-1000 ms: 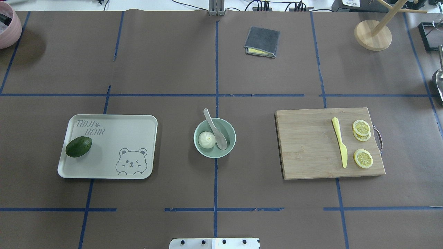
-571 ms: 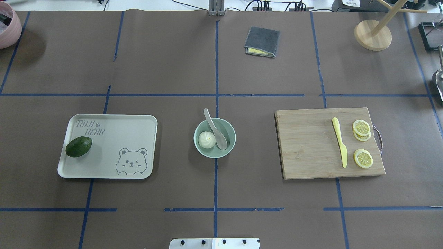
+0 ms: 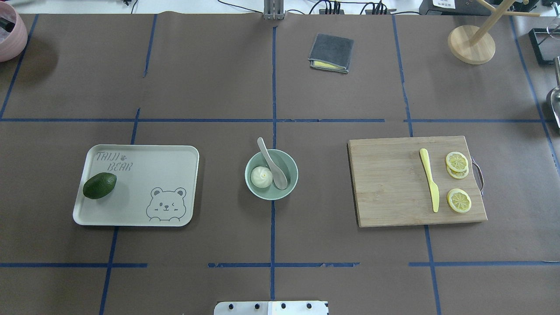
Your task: Put spoon and bun in bowl
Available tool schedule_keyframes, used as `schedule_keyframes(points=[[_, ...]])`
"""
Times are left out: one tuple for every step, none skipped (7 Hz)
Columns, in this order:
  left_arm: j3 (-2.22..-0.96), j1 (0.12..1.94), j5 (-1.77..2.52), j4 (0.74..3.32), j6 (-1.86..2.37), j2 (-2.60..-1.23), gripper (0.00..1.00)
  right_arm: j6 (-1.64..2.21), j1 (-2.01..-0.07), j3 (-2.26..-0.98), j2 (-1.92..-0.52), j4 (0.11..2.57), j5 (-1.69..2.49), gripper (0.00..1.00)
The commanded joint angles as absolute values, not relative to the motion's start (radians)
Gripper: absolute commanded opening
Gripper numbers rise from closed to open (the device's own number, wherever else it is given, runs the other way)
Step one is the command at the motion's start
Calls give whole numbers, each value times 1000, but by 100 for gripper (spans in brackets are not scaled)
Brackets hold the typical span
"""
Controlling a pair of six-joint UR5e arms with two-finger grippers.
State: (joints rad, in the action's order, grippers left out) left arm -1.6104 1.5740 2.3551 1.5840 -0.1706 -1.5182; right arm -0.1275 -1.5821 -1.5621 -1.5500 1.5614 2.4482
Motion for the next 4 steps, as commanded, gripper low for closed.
schedule_keyframes(points=[[-1615, 1574, 2352, 1585, -163, -1526, 100, -97, -1588, -1552, -1551, 1562, 2451, 100], [-1617, 1574, 2350, 1583, -163, -1528, 100, -95, -1588, -1552, -1551, 1560, 2450, 100], [-1618, 1574, 2350, 1583, -163, -1528, 100, -95, -1588, -1552, -1549, 1560, 2447, 100], [-1617, 1574, 2350, 1583, -163, -1528, 100, -95, -1588, -1552, -1548, 1559, 2447, 100]])
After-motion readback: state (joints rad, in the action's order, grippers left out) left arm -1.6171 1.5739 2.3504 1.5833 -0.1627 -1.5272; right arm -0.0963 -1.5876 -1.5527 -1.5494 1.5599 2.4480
